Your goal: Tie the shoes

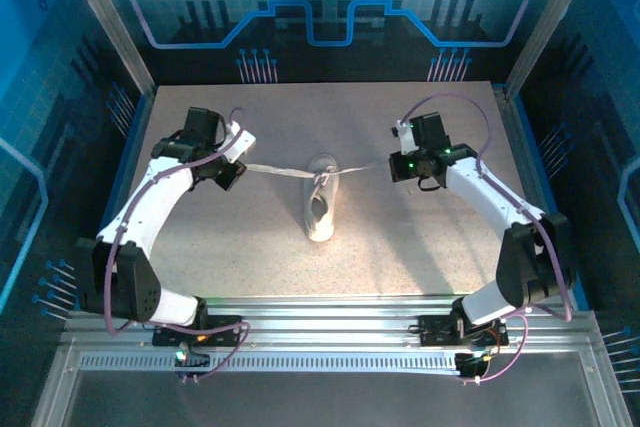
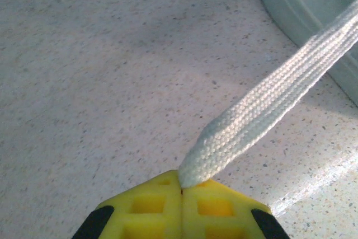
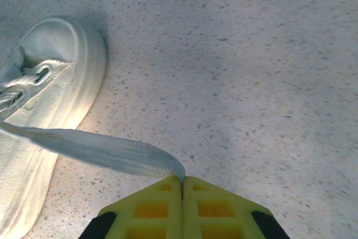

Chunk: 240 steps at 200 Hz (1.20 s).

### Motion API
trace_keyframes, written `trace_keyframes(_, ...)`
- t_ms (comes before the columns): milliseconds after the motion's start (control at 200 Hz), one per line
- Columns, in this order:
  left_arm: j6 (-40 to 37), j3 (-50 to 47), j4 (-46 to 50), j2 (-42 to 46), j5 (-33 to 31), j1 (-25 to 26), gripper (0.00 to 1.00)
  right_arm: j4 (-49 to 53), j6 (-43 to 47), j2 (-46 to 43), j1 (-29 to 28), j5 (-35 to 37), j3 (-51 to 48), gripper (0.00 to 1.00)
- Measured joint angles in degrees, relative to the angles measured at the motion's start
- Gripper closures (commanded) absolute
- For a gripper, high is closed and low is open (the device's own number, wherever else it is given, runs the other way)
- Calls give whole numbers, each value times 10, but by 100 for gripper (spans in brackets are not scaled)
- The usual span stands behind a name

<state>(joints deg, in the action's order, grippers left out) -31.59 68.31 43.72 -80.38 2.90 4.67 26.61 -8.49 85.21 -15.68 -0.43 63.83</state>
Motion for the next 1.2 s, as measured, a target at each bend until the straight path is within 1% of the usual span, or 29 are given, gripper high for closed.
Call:
trace_keyframes(190, 28, 0, 18, 13, -31, -28, 100, 19, -1, -15, 3, 10, -3, 100)
trace_keyframes(365, 71, -5, 33, 11, -41, -72, 100, 64, -3, 10, 4, 37, -3, 100)
trace_keyframes(530, 103, -44, 37, 9, -46, -117, 100, 101, -14, 33, 19, 63, -5, 100)
trace_keyframes(730, 122, -60, 42, -13, -45, -129, 100, 125, -18, 45, 46, 63, -6, 100)
trace_keyframes(941, 132, -100, 43, -13, -46, -148, 100, 143, -18, 78, 48, 38, -9, 100)
trace_keyframes(1201, 144, -103, 44, -13, -48, -180, 100, 158, -12, 80, 50, 29, -12, 100)
